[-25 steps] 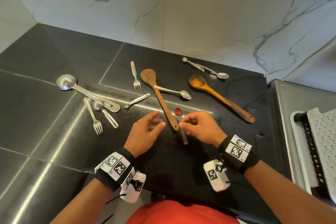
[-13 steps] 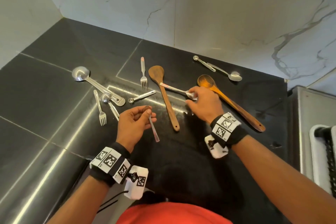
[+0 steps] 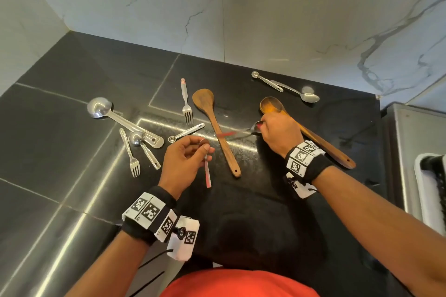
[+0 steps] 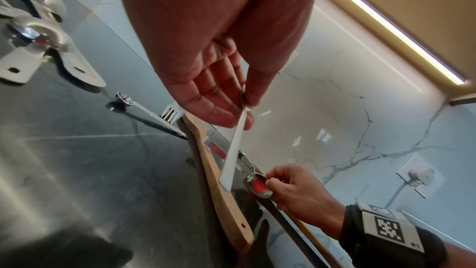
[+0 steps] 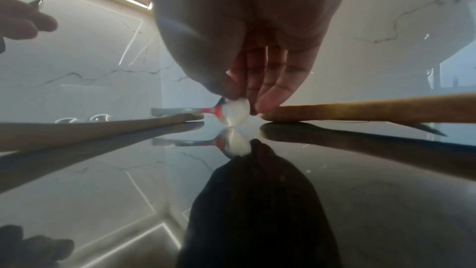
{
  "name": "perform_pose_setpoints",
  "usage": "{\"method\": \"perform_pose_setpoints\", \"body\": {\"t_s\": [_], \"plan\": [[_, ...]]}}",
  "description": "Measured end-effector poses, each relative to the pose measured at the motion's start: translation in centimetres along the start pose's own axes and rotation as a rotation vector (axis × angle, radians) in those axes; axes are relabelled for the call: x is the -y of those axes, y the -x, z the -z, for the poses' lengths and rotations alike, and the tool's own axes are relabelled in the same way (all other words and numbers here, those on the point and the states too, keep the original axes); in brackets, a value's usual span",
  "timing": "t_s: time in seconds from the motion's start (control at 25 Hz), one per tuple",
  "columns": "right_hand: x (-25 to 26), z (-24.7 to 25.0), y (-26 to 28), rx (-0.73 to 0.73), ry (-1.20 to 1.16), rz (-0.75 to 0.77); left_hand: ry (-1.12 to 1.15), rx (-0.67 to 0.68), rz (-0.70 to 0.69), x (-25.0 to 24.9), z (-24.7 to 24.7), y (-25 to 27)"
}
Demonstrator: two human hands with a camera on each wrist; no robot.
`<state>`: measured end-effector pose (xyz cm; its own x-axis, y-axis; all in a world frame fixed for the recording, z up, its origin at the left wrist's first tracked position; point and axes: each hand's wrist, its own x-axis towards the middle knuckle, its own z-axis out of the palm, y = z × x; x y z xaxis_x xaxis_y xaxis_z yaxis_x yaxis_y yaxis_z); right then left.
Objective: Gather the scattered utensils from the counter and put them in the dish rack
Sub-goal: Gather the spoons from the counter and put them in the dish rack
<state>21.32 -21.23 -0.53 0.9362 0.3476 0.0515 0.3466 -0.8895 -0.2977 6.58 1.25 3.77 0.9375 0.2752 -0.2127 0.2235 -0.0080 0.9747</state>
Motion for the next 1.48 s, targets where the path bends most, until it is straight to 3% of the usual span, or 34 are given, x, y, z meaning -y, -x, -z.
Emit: {"method": "perform_pose_setpoints", "body": {"t_s": [0.12,0.28,0.52,0.64,0.76,0.96,1.12,1.32,1.48], "plan": [[0.0,1.9,0.3,-0.049,-0.191,-0.060,-0.071,0.061,-0.074,-0.7,0.9,-0.6],[2.3,4.9,1.4,-0.032,-0.468,0.099,-0.114,0.107,-0.160,-1.6,2.3,-1.0],[9.0,5.8,2.3,0.142,-0.687,0.248,0.012,0.159,-0.165,-1.9,2.4,-1.5],[10.5,4.2,2.2,0.188,-0.756,0.223,-0.052,0.244,-0.176,-1.6,2.8,-1.6],[10.5,3.5,2.5,0.226,-0.840,0.156,-0.082,0.240,-0.131,-1.3,3.3,-2.0],[9.2,4.1,2.7,0.336,-0.953,0.085,-0.400,0.317,-0.276,-1.5,2.3,-3.2],[6.5,5.6,1.1,0.329,-0.835,0.021,-0.389,0.336,-0.268,-1.7,0.1,-4.1],[-3.8,7.2,-3.6,-0.014,-0.246,-0.339,-0.327,0.300,-0.222,-2.1,-1.5,-5.7],[-11.8,6.5,-5.9,0.123,-0.102,-0.643,-0.268,0.263,-0.155,-2.6,-2.3,-6.8]]}}
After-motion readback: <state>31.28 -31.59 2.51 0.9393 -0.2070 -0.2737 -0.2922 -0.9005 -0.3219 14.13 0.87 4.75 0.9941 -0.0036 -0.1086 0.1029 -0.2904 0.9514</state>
